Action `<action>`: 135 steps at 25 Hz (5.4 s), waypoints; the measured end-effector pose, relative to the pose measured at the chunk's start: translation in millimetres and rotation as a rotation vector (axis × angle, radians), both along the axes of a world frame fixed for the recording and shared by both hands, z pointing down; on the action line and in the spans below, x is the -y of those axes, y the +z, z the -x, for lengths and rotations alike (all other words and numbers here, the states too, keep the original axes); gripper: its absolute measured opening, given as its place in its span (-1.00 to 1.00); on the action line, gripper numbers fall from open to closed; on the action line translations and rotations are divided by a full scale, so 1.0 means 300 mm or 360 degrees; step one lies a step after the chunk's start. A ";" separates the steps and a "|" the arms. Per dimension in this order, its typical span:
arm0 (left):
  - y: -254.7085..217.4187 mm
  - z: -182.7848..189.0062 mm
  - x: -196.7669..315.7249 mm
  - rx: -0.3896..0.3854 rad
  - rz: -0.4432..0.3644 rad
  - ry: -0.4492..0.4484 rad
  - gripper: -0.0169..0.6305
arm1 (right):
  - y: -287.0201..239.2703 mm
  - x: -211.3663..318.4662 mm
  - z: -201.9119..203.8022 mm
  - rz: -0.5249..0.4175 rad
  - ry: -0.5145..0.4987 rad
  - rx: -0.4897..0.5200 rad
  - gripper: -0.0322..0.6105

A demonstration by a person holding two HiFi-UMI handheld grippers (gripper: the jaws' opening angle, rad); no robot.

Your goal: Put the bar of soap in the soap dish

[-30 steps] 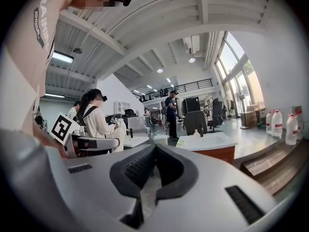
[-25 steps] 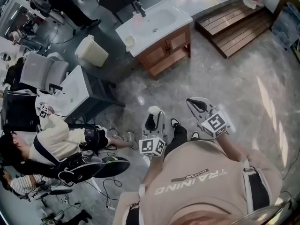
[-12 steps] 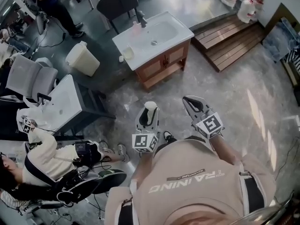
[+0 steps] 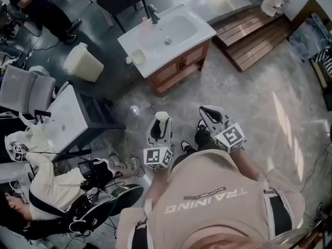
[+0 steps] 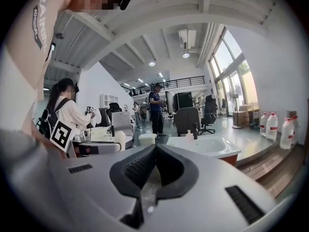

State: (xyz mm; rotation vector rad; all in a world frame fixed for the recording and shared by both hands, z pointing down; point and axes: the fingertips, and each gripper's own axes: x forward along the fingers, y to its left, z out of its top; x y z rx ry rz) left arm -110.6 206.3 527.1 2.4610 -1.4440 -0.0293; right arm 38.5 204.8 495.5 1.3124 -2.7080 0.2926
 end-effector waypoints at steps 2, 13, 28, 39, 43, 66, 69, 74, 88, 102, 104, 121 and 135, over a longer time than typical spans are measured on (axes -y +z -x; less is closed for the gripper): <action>0.011 0.013 0.044 0.0015 0.0010 -0.0026 -0.41 | 0.015 0.040 0.019 0.0014 -0.0032 0.0033 -0.86; -0.020 0.027 0.465 0.0102 0.0014 -0.0226 -0.41 | 0.017 0.481 0.028 -0.0042 -0.0335 0.0100 -0.86; 0.017 0.014 0.829 0.0006 0.0102 -0.0514 -0.41 | 0.093 0.884 0.014 0.0055 -0.0656 0.0095 -0.86; 0.135 0.159 1.100 -0.0019 0.0196 -0.0507 -0.41 | 0.116 1.198 0.108 0.0070 -0.0577 0.0039 -0.86; 0.160 0.219 1.225 -0.0020 0.0227 -0.0462 -0.41 | 0.089 1.317 0.158 0.0064 -0.0539 -0.0016 -0.86; 0.518 0.358 1.542 -0.0030 0.0781 -0.0489 -0.41 | 0.208 1.741 0.398 0.0219 -0.0688 -0.0033 -0.86; 0.566 0.364 1.550 0.0059 0.0881 -0.0512 -0.41 | 0.226 1.775 0.390 0.0243 -0.0716 -0.0021 -0.86; 0.620 0.368 1.537 0.0140 0.1042 -0.0554 -0.41 | 0.253 1.811 0.380 0.0288 -0.0763 -0.0001 -0.86; 0.747 0.344 1.553 0.0215 0.1434 -0.0578 -0.41 | 0.294 1.911 0.351 0.0373 -0.0821 0.0040 -0.86; 0.751 0.312 1.580 0.0275 0.1527 -0.0654 -0.41 | 0.304 1.931 0.368 0.0392 -0.0919 0.0069 -0.86; 0.732 0.315 1.583 0.0277 0.1503 -0.0670 -0.41 | 0.297 1.927 0.375 0.0388 -0.0935 0.0066 -0.86; 0.185 0.305 1.673 0.0145 0.0478 -0.0611 -0.91 | 0.137 1.817 0.360 0.0176 -0.0858 -0.0023 -0.86; -0.319 0.252 1.776 0.0262 -0.0133 -0.0475 -0.91 | -0.143 1.846 0.316 -0.0183 -0.0798 -0.0049 -0.86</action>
